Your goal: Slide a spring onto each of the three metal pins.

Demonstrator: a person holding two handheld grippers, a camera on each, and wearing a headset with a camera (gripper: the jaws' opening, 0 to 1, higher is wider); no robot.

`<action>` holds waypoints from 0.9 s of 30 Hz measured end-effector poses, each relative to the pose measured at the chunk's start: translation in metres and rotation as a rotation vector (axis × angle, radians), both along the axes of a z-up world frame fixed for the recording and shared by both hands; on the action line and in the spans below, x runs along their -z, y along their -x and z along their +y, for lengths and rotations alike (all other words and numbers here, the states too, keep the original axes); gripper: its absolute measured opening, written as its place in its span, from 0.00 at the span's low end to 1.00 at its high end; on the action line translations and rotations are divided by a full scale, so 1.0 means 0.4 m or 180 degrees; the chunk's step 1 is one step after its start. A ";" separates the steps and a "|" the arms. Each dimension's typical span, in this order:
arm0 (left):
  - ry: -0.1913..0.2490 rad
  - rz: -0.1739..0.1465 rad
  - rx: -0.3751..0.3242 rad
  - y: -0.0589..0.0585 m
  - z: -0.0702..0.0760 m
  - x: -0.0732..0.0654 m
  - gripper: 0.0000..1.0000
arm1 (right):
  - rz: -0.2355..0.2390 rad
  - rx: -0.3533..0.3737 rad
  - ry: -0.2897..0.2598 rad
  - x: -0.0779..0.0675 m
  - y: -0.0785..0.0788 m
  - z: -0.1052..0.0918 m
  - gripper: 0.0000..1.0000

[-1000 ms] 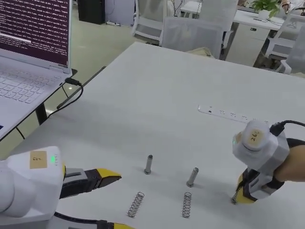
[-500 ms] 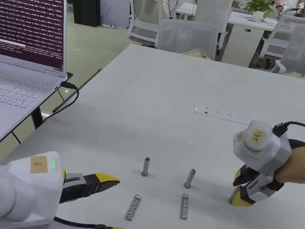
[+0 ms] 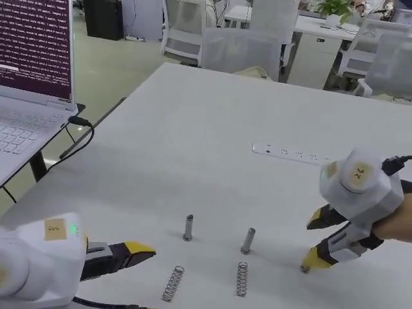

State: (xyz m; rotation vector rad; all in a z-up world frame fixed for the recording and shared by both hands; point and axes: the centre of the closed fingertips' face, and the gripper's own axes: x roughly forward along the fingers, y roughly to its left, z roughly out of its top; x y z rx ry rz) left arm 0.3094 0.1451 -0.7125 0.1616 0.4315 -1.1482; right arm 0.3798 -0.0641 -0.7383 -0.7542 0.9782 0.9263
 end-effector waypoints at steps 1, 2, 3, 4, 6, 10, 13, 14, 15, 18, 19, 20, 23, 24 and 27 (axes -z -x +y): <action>-0.0019 0.0003 0.0005 -0.002 0.000 0.005 0.52 | -0.0027 0.0013 -0.0018 -0.006 -0.001 0.000 0.40; -0.0028 0.0002 0.0008 -0.004 -0.001 0.010 0.52 | -0.0040 0.0020 -0.0031 -0.009 -0.001 0.000 0.40; -0.0036 0.0007 0.0010 -0.006 -0.002 0.014 0.51 | -0.0056 0.0026 -0.0043 -0.013 -0.001 0.000 0.39; -0.0045 0.0014 0.0008 -0.008 -0.002 0.018 0.51 | -0.0070 0.0032 -0.0055 -0.017 -0.001 0.000 0.39; -0.0064 0.0032 -0.0005 -0.014 -0.003 0.030 0.50 | -0.0104 0.0050 -0.0081 -0.026 0.000 0.000 0.40; -0.0048 0.0076 -0.0060 -0.029 -0.002 0.050 0.49 | -0.0154 0.0081 -0.0098 -0.037 0.001 -0.007 0.40; -0.0045 0.0116 -0.0101 -0.038 -0.001 0.066 0.49 | -0.0181 0.0114 -0.0123 -0.044 0.001 -0.011 0.40; -0.0047 0.0126 -0.0110 -0.040 -0.002 0.070 0.49 | -0.0187 0.0130 -0.0131 -0.047 0.002 -0.011 0.40; -0.0047 0.0137 -0.0113 -0.041 -0.002 0.075 0.49 | -0.0192 0.0137 -0.0136 -0.049 0.003 -0.011 0.40; -0.0092 0.0149 -0.0115 -0.043 -0.005 0.096 0.49 | -0.0224 0.0158 -0.0167 -0.061 0.004 -0.007 0.40; -0.0106 0.0147 -0.0123 -0.045 -0.005 0.102 0.49 | -0.0227 0.0162 -0.0177 -0.064 0.004 -0.006 0.40; -0.0115 0.0148 -0.0133 -0.047 -0.005 0.109 0.49 | -0.0253 0.0161 -0.0190 -0.070 0.003 -0.003 0.40; -0.0119 0.0160 -0.0151 -0.052 -0.007 0.122 0.49 | -0.0282 0.0163 -0.0191 -0.078 0.003 0.001 0.40; -0.0128 0.0164 -0.0145 -0.053 -0.009 0.127 0.48 | -0.0287 0.0160 -0.0192 -0.079 0.003 0.002 0.40; -0.0157 0.0147 -0.0130 -0.055 -0.013 0.137 0.47 | -0.0291 0.0152 -0.0191 -0.080 0.005 0.004 0.41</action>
